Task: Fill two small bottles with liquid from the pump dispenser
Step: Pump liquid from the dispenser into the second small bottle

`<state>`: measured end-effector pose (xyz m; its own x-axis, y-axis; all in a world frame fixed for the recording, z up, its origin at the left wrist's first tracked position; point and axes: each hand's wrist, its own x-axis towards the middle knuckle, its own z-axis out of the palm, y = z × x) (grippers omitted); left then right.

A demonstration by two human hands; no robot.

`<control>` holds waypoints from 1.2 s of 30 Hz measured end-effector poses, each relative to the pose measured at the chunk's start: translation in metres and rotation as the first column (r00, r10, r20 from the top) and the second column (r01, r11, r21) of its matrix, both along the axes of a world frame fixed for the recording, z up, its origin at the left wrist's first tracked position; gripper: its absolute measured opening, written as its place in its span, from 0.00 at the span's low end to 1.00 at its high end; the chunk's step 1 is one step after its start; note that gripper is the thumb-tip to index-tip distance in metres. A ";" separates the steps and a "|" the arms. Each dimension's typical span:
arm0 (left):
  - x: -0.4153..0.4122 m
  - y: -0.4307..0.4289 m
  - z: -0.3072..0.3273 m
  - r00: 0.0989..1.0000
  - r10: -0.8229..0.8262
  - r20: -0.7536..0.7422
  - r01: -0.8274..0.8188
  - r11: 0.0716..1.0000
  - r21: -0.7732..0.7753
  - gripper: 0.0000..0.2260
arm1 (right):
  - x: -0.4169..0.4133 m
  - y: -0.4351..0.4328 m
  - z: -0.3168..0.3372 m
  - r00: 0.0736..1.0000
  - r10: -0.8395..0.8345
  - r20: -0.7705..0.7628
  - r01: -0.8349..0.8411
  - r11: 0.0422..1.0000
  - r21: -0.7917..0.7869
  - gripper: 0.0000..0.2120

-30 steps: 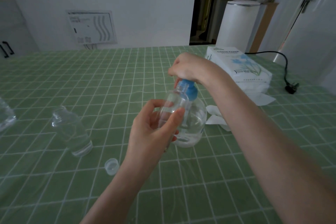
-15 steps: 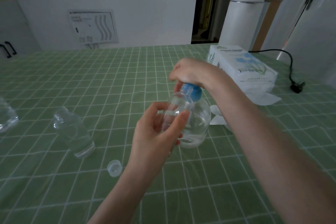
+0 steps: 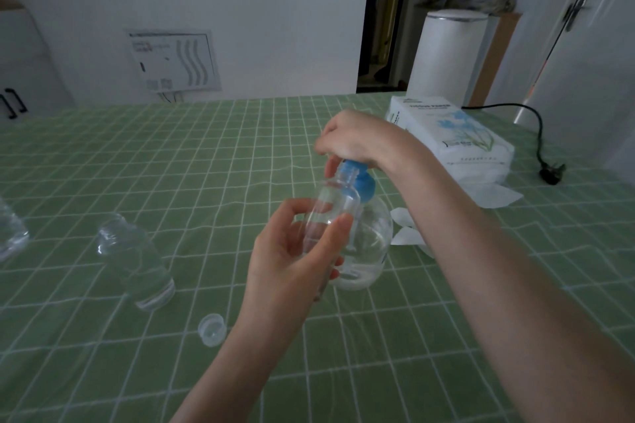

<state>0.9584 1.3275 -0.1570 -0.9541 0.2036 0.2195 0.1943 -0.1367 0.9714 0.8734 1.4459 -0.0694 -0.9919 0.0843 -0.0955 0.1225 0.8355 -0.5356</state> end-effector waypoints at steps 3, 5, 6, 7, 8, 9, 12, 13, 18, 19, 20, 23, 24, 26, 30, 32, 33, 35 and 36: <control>0.000 -0.001 -0.002 1.000 0.007 -0.001 -0.007 1.000 -0.004 0.17 | -0.001 0.000 -0.003 1.000 0.002 0.012 -0.002 1.000 -0.003 0.15; 0.001 -0.001 -0.003 1.000 0.002 -0.004 -0.002 1.000 -0.018 0.17 | 0.000 0.001 -0.006 1.000 -0.008 0.023 0.008 1.000 -0.013 0.15; 0.002 -0.001 -0.004 1.000 -0.001 -0.005 0.000 1.000 -0.025 0.17 | 0.000 0.001 -0.008 1.000 -0.009 0.025 0.010 1.000 -0.019 0.15; 0.002 -0.001 -0.005 1.000 0.000 -0.006 0.000 1.000 -0.027 0.17 | 0.000 0.002 -0.010 1.000 -0.010 0.023 0.010 1.000 -0.020 0.15; 0.002 -0.001 -0.005 1.000 0.005 -0.007 -0.005 1.000 -0.025 0.17 | 0.000 0.001 -0.011 1.000 -0.010 0.020 0.010 1.000 -0.021 0.15; 0.002 -0.002 -0.006 1.000 0.010 -0.006 -0.010 1.000 -0.025 0.17 | 0.000 0.000 -0.011 1.000 -0.011 0.015 0.011 1.000 -0.020 0.15; 0.001 -0.001 -0.004 1.000 0.007 -0.008 -0.008 1.000 -0.024 0.18 | 0.001 0.000 -0.008 1.000 -0.017 -0.005 0.017 1.000 -0.012 0.15; 0.001 -0.001 -0.003 1.000 0.007 -0.008 -0.007 1.000 -0.021 0.18 | 0.000 0.000 -0.006 1.000 -0.020 -0.015 0.020 1.000 -0.004 0.15; 0.002 0.000 0.000 1.000 -0.001 -0.010 0.001 1.000 -0.002 0.19 | 0.000 0.001 0.000 0.999 -0.020 -0.036 0.020 1.000 0.012 0.14; 0.002 0.000 -0.001 1.000 -0.003 -0.010 0.003 1.000 0.001 0.19 | 0.000 0.001 0.000 0.999 -0.019 -0.029 0.019 1.000 0.012 0.14; 0.002 0.000 -0.001 1.000 -0.003 -0.011 0.003 1.000 0.002 0.19 | 0.000 0.001 0.000 1.000 -0.018 -0.025 0.018 1.000 0.012 0.14; 0.002 0.000 -0.001 1.000 -0.009 -0.013 0.009 1.000 -0.009 0.18 | 0.000 0.001 -0.001 1.000 -0.017 -0.012 0.017 1.000 0.009 0.14; 0.002 -0.001 -0.002 1.000 -0.009 -0.012 0.009 1.000 -0.008 0.18 | 0.000 0.000 -0.002 1.000 -0.017 -0.010 0.017 1.000 0.008 0.14; 0.001 -0.002 -0.003 1.000 -0.006 -0.012 0.006 1.000 -0.014 0.17 | 0.000 0.000 -0.005 1.000 -0.017 0.003 0.017 1.000 0.010 0.14; 0.002 -0.003 -0.005 1.000 -0.005 -0.013 0.004 1.000 -0.019 0.16 | 0.001 0.000 -0.010 1.000 -0.019 0.020 0.019 1.000 -0.006 0.15; 0.001 -0.003 -0.006 1.000 -0.007 -0.016 0.007 1.000 -0.021 0.16 | 0.001 0.000 -0.010 1.000 -0.026 0.014 0.026 1.000 -0.007 0.15; 0.001 -0.003 -0.006 1.000 -0.009 -0.017 0.008 1.000 -0.020 0.16 | 0.001 -0.001 -0.010 1.000 -0.029 0.008 0.029 1.000 -0.009 0.14; 0.001 -0.004 -0.005 1.000 -0.011 -0.014 0.011 1.000 -0.007 0.15 | 0.001 0.000 -0.007 0.999 -0.035 -0.011 0.034 0.999 -0.016 0.14; 0.001 -0.004 -0.004 1.000 -0.013 -0.013 0.013 1.000 0.001 0.15 | 0.000 0.000 -0.005 0.999 -0.037 -0.027 0.037 0.999 -0.018 0.14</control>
